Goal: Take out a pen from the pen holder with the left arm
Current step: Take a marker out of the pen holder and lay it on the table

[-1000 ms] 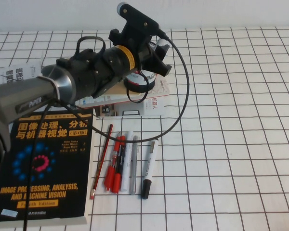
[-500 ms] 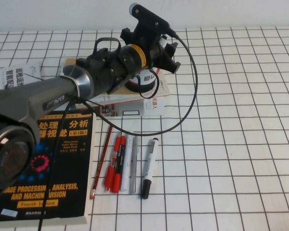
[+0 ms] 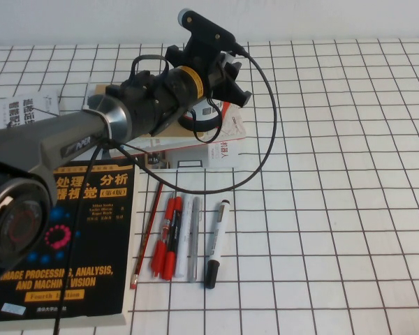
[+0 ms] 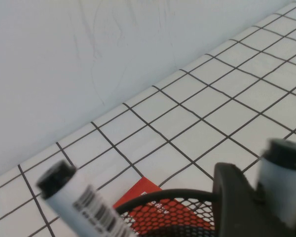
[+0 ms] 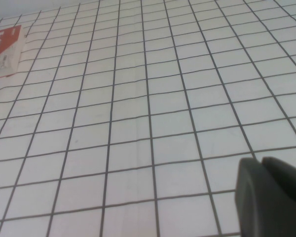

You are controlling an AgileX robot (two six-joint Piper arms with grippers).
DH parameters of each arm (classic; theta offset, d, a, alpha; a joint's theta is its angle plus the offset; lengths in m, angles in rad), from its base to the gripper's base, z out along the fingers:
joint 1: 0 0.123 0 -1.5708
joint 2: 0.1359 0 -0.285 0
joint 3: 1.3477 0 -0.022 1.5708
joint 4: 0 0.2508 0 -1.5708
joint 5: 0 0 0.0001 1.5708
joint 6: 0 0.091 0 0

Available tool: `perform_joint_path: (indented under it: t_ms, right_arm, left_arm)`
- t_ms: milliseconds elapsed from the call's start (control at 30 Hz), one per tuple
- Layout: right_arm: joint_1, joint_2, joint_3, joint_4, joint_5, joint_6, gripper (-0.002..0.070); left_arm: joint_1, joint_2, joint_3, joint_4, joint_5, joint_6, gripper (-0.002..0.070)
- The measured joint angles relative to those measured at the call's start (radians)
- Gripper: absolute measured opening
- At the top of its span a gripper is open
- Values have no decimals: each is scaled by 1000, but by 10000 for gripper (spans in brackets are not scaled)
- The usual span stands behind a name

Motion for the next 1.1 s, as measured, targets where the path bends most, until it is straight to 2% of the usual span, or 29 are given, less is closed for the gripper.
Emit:
perform_joint_path:
  t_ms: [100, 167, 900, 1100]
  right_arm:
    - [0, 0, 0, 0, 0, 0, -16]
    - [0, 0, 0, 0, 0, 0, -16]
    - [0, 0, 0, 0, 0, 0, -17]
    - [0, 0, 0, 0, 0, 0, -16]
  left_arm:
    - [0, 0, 0, 0, -4, 0, 124]
    - [0, 0, -2, 0, -9, 0, 99]
    - [3, -120, -2, 55, -1, -3, 100]
    - [3, -213, -2, 145, 3, -113, 100]
